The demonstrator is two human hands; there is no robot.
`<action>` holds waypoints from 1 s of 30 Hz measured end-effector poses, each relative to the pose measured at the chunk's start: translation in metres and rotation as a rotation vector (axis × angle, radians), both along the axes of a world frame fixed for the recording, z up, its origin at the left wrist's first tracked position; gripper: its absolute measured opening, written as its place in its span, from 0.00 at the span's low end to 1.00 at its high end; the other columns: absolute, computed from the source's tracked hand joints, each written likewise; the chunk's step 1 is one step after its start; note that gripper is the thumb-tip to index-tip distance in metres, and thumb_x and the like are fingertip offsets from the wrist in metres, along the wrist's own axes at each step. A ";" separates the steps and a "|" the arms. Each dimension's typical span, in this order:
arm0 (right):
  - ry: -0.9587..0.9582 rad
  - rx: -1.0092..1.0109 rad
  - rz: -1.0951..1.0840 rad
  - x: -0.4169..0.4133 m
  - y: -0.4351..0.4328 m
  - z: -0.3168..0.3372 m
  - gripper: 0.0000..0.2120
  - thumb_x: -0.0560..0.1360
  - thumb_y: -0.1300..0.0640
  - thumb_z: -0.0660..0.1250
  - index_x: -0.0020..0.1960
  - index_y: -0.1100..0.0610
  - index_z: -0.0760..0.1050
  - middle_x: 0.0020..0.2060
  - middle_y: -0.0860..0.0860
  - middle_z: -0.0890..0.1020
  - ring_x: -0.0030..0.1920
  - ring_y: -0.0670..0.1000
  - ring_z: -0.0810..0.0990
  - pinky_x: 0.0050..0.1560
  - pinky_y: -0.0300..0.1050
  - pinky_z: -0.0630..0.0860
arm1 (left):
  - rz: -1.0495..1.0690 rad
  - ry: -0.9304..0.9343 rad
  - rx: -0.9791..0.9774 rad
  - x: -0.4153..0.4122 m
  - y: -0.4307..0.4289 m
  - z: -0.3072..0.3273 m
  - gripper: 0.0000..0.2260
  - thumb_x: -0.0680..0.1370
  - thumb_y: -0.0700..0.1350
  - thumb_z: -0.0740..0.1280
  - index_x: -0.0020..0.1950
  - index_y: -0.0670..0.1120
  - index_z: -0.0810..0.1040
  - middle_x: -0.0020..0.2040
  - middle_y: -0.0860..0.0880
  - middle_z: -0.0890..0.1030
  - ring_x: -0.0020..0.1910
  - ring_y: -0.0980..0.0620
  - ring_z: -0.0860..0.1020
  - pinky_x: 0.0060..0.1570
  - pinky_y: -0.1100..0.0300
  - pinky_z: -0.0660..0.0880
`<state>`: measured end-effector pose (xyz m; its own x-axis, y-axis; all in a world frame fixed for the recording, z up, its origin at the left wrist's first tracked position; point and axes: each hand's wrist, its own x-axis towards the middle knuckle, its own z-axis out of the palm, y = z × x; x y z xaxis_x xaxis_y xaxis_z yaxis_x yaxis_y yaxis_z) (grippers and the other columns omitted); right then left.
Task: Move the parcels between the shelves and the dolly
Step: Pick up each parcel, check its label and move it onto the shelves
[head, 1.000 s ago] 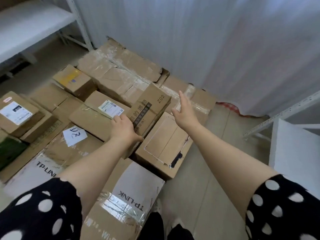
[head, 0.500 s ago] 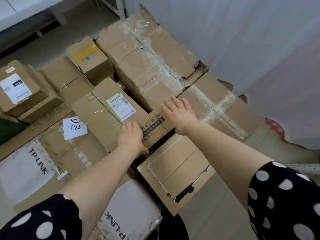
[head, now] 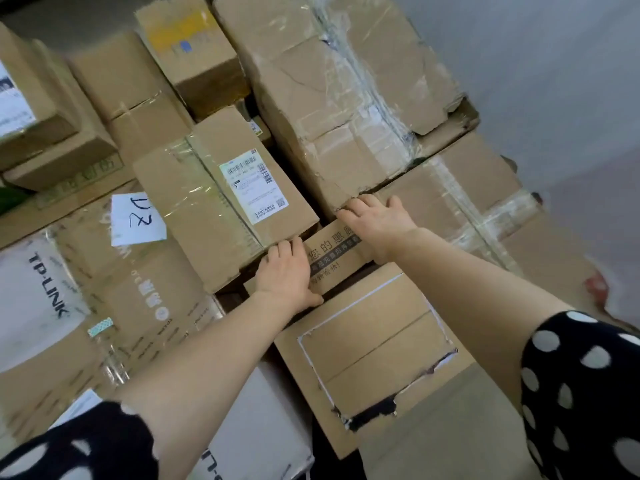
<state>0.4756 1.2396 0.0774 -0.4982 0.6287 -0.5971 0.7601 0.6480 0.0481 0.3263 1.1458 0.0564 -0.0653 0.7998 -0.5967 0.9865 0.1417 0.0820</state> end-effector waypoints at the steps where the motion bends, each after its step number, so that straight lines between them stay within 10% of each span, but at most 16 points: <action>1: -0.003 -0.018 -0.005 0.000 0.000 -0.006 0.39 0.72 0.55 0.71 0.76 0.50 0.52 0.73 0.52 0.58 0.74 0.55 0.53 0.60 0.59 0.66 | 0.000 -0.016 -0.006 0.000 -0.003 -0.005 0.50 0.66 0.61 0.74 0.76 0.41 0.50 0.69 0.42 0.63 0.69 0.44 0.63 0.64 0.52 0.67; 10: -0.017 -0.211 -0.173 -0.001 -0.002 -0.065 0.45 0.68 0.67 0.73 0.75 0.47 0.52 0.75 0.58 0.42 0.75 0.63 0.37 0.68 0.63 0.66 | 0.139 -0.144 -0.054 -0.007 -0.012 -0.046 0.32 0.79 0.51 0.64 0.77 0.43 0.52 0.69 0.41 0.64 0.68 0.43 0.63 0.67 0.53 0.63; 30: -0.020 -0.350 -0.309 -0.008 0.009 -0.152 0.32 0.76 0.63 0.63 0.75 0.43 0.57 0.76 0.57 0.51 0.76 0.63 0.50 0.69 0.58 0.63 | 0.232 -0.205 -0.310 -0.020 0.009 -0.124 0.20 0.82 0.42 0.57 0.74 0.43 0.62 0.71 0.38 0.65 0.71 0.40 0.64 0.67 0.51 0.64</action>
<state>0.4676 1.2489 -0.0746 -0.3056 0.5051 -0.8072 0.9211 0.3716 -0.1162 0.3060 1.1549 -0.0680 -0.0777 0.5588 -0.8257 0.8934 0.4066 0.1910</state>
